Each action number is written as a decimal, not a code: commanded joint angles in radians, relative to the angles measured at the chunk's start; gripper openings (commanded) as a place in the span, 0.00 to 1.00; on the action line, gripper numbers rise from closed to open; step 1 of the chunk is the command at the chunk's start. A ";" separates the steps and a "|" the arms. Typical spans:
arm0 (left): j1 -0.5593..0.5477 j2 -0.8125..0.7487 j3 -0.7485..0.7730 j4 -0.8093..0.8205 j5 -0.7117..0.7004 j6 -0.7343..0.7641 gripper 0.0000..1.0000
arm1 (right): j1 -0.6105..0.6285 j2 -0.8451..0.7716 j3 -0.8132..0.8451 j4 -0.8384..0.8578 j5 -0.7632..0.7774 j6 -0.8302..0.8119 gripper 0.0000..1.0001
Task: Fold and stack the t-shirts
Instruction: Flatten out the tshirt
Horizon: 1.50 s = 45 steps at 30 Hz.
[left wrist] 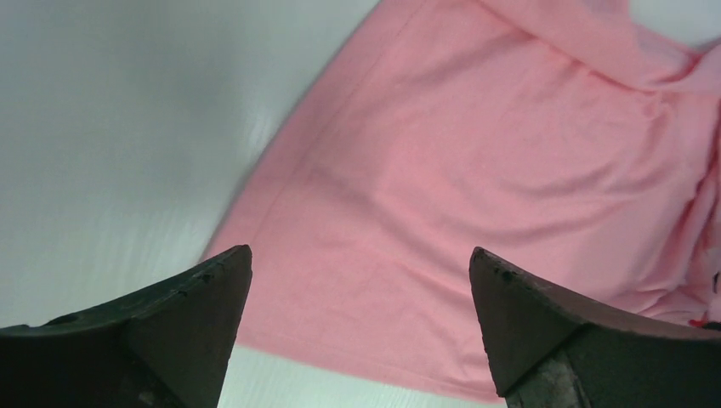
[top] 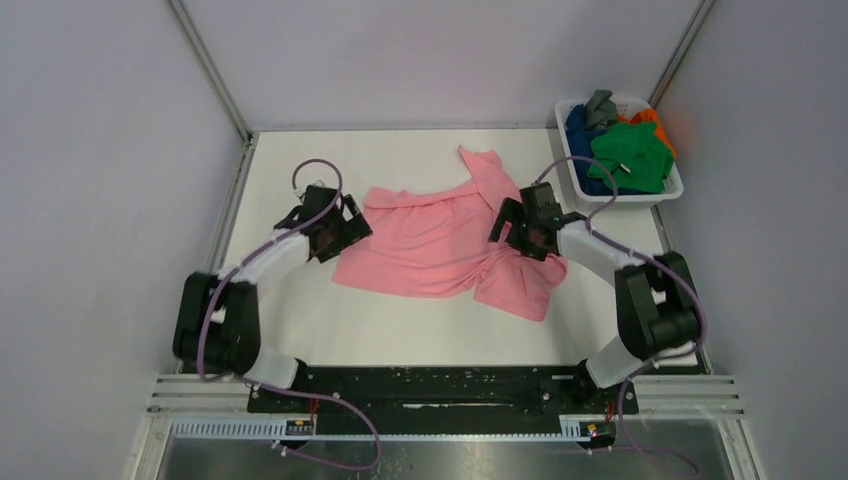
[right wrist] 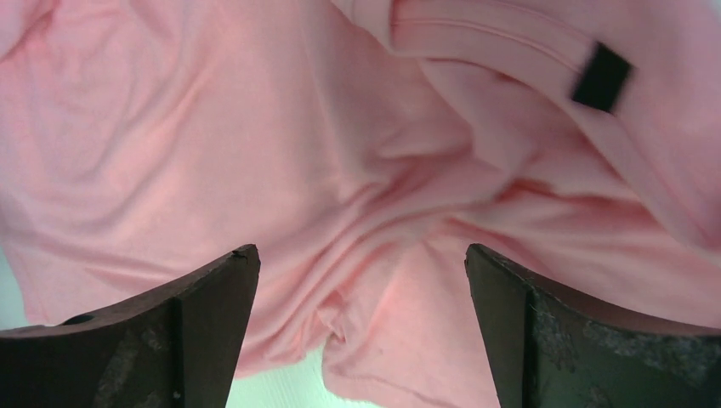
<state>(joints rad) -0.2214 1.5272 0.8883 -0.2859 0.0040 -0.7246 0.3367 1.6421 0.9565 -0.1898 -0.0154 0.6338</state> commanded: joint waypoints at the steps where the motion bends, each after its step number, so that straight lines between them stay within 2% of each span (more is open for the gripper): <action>1: 0.003 -0.242 -0.048 -0.134 -0.197 -0.020 0.99 | 0.001 -0.263 -0.085 -0.075 0.160 -0.021 1.00; 7: 0.009 -0.385 -0.162 -0.252 -0.334 -0.080 0.99 | 0.001 -0.589 -0.296 -0.079 0.302 0.007 1.00; 11: 0.010 -0.340 -0.185 -0.227 -0.270 -0.080 0.98 | 0.001 -0.739 -0.360 -0.107 0.351 0.027 0.99; 15: 0.010 -0.215 -0.164 -0.202 -0.202 -0.065 0.81 | 0.001 -0.835 -0.383 -0.125 0.351 0.032 0.99; 26: -0.005 -0.066 -0.132 -0.162 -0.131 -0.041 0.58 | 0.001 -0.855 -0.362 -0.180 0.385 0.024 1.00; 37: -0.079 0.035 -0.065 -0.191 -0.180 -0.027 0.47 | 0.002 -0.867 -0.353 -0.204 0.410 -0.009 0.99; 41: -0.079 0.037 -0.060 -0.159 -0.165 -0.004 0.27 | 0.001 -0.875 -0.338 -0.245 0.384 -0.043 0.99; 42: -0.079 0.039 -0.059 -0.156 -0.166 -0.002 0.16 | 0.001 -0.876 -0.332 -0.265 0.374 -0.051 0.99; 43: -0.079 0.039 -0.058 -0.153 -0.169 0.003 0.01 | 0.001 -0.878 -0.327 -0.286 0.360 -0.053 0.99; 45: -0.079 0.034 -0.063 -0.142 -0.167 0.011 0.00 | 0.001 -0.887 -0.337 -0.320 0.319 -0.048 0.99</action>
<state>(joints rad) -0.2962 1.5478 0.8204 -0.4557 -0.1692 -0.7349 0.3367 0.7792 0.5808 -0.4313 0.3458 0.6071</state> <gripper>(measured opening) 0.039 0.993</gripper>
